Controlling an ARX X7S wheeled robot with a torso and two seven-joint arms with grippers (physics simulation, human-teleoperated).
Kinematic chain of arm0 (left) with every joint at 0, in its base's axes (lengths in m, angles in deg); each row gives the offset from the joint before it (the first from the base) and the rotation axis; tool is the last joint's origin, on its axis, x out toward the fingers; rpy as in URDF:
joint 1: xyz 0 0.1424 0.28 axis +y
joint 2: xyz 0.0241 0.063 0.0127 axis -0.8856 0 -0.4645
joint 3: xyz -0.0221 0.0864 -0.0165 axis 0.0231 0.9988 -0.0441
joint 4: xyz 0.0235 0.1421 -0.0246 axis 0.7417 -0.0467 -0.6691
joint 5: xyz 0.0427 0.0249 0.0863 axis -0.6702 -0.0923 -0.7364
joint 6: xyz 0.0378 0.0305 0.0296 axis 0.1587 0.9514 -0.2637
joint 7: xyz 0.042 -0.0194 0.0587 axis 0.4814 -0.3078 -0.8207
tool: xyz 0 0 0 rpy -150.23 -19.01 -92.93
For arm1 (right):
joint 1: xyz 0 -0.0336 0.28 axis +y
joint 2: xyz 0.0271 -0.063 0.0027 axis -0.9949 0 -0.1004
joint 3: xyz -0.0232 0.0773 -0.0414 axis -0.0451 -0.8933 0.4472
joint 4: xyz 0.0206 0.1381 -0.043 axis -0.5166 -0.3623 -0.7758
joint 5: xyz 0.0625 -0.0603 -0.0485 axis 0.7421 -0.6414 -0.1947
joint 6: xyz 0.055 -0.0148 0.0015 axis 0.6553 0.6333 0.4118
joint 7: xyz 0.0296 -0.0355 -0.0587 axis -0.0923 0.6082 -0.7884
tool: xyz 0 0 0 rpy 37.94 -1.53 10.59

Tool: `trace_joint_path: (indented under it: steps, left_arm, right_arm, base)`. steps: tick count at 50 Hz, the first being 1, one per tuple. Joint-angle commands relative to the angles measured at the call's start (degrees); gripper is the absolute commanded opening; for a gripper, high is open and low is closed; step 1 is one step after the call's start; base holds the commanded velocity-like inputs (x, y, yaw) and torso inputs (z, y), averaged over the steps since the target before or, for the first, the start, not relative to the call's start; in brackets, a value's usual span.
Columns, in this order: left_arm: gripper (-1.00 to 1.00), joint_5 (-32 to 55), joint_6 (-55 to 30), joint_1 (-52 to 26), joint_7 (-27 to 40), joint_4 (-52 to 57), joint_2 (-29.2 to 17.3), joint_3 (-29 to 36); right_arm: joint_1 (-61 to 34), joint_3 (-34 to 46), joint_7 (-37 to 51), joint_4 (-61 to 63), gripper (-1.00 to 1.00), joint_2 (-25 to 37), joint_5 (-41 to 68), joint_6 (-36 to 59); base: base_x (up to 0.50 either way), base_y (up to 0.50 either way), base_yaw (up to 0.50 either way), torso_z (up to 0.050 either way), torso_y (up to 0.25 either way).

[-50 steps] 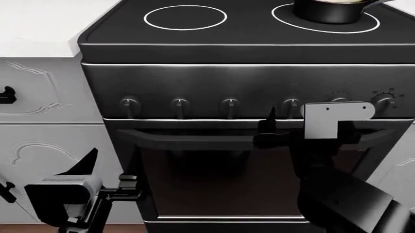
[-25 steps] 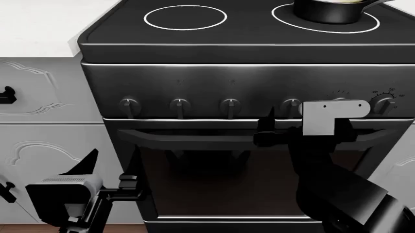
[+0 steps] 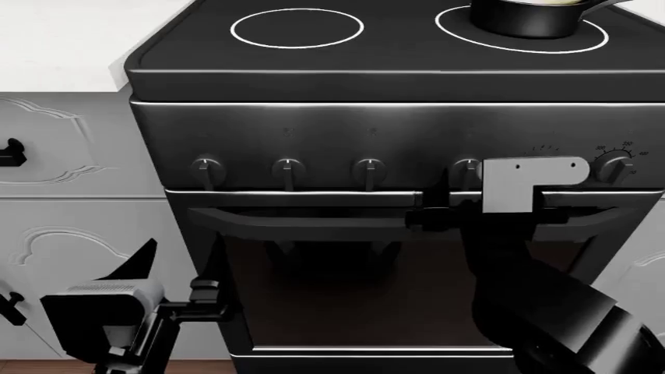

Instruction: Frozen meat rests on a plate on the counter. Retrieve the meat and place it in a pot on a burner. Then turn the burner on.

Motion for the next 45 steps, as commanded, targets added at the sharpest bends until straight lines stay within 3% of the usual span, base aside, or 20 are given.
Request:
trace_joint_path:
  steps: [1, 12, 22, 45]
  left_arm:
    - [1.00, 0.4, -0.1, -0.2, 0.4, 0.2, -0.1, 0.1]
    - [1.00, 1.0, 0.0, 0.2, 0.4, 0.5, -0.4, -0.2]
    - [1.00, 1.8, 0.3, 0.5, 0.3, 0.6, -0.7, -0.6]
    - [1.00, 2.4, 0.4, -0.1, 0.4, 0.0, -0.6, -0.3]
  right_arm:
    - [-0.6, 0.7, -1.0, 0.1, -1.00, -0.1, -1.2, 0.1]
    - [-1.3, 1.3, -0.7, 0.4, -1.00, -0.4, -1.9, 0.4]
    - [-4.1, 8.1, 1.0, 3.1, -1.00, 2.1, -10.3, 3.7]
    - [-10.1, 16.1, 0.4, 6.3, -1.00, 5.6, -17.9, 10.3]
  base:
    - [0.00, 0.00, 0.00, 0.000, 0.000]
    - [0.00, 0.00, 0.00, 0.000, 0.000]
    - [0.00, 0.00, 0.00, 0.000, 0.000]
    - [0.00, 0.00, 0.00, 0.001, 0.005]
